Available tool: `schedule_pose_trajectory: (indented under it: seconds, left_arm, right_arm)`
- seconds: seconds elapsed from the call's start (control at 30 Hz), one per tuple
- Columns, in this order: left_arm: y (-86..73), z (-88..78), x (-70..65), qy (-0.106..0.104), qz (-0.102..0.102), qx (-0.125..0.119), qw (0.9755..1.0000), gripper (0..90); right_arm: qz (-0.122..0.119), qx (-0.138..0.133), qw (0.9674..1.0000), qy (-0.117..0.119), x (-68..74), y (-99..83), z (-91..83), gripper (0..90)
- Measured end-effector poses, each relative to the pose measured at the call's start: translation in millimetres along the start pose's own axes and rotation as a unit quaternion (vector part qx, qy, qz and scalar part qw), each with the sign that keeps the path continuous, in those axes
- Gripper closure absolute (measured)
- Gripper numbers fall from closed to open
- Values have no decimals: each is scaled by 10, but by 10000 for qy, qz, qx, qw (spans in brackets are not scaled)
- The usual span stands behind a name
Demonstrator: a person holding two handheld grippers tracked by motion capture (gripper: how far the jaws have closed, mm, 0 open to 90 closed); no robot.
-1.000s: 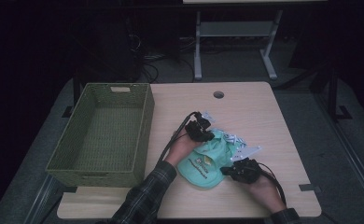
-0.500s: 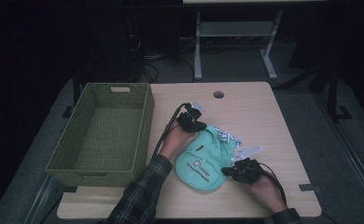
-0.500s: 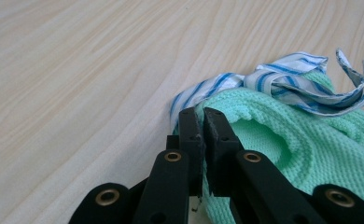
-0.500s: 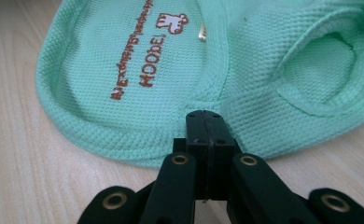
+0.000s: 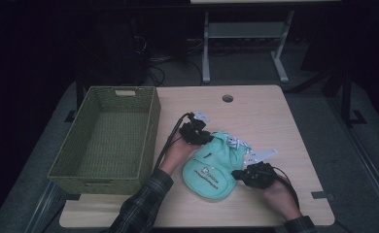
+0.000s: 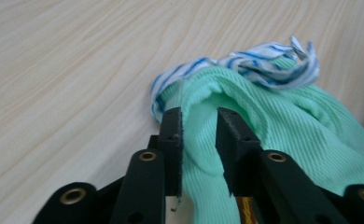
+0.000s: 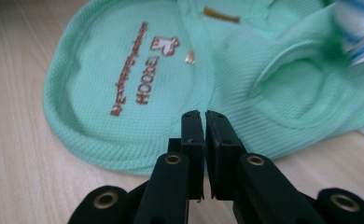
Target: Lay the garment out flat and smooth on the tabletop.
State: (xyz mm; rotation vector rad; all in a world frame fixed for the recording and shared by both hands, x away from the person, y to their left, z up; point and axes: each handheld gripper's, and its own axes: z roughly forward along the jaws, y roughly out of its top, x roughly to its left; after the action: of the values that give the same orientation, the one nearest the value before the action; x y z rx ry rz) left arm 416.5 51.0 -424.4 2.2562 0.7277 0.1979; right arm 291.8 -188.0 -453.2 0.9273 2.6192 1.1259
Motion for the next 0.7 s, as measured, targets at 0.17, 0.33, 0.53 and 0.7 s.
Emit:
schedule_pose_trajectory:
  seconds: [0.17,0.33,0.53,0.7]
  left_arm:
    - [-123,-130,-61,-94,-44,103,9999,856]
    - [-239,-196,-114,-69,-26,189,9998,864]
    - [-376,-282,-209,-21,27,260,9997,777]
    - [-476,-319,-268,17,72,297,9995,707]
  right_arm:
    - [100,-90,9998,-143,-90,62,-69,865]
    - [177,-170,9992,-327,-191,110,-96,864]
    - [444,-264,9966,-634,-440,162,-148,836]
    - [715,-257,9940,-789,-648,198,-124,807]
